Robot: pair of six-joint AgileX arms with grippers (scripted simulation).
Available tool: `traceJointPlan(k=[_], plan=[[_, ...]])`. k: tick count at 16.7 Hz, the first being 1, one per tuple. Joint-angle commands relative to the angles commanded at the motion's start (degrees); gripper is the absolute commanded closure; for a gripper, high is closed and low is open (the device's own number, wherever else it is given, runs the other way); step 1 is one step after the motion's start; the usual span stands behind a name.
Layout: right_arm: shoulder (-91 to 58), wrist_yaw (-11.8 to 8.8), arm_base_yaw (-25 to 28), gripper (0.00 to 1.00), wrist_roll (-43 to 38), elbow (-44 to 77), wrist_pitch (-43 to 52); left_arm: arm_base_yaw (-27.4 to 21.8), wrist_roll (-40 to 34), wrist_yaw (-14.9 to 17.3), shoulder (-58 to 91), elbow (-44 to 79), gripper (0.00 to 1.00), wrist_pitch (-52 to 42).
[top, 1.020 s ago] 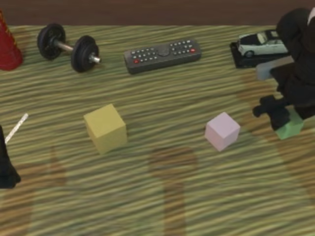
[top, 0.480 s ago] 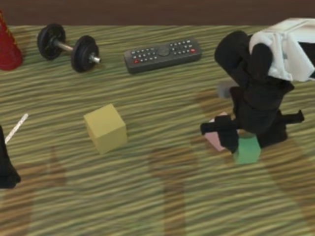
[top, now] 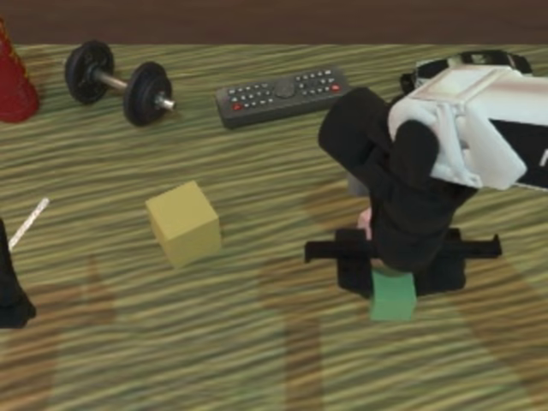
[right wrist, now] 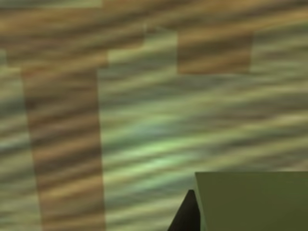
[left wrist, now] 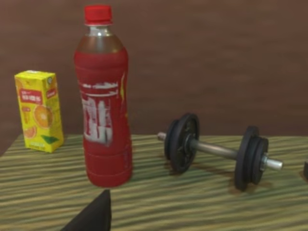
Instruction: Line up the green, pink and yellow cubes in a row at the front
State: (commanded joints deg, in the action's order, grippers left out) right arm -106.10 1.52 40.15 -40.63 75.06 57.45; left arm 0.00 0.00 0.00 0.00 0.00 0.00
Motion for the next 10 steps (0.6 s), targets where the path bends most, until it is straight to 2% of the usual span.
traceJointPlan(k=[5,10], plan=[[-0.6,-0.1,-0.2,1.00,0.0,-0.5,-1.0,0.0,0.0,0.0,0.0,0.0,0.00,0.0],[-4.4,0.0,0.0,1.00,-0.3,-6.2,-11.0,0.0,0.0,0.0,0.0,0.0,0.00,0.0]])
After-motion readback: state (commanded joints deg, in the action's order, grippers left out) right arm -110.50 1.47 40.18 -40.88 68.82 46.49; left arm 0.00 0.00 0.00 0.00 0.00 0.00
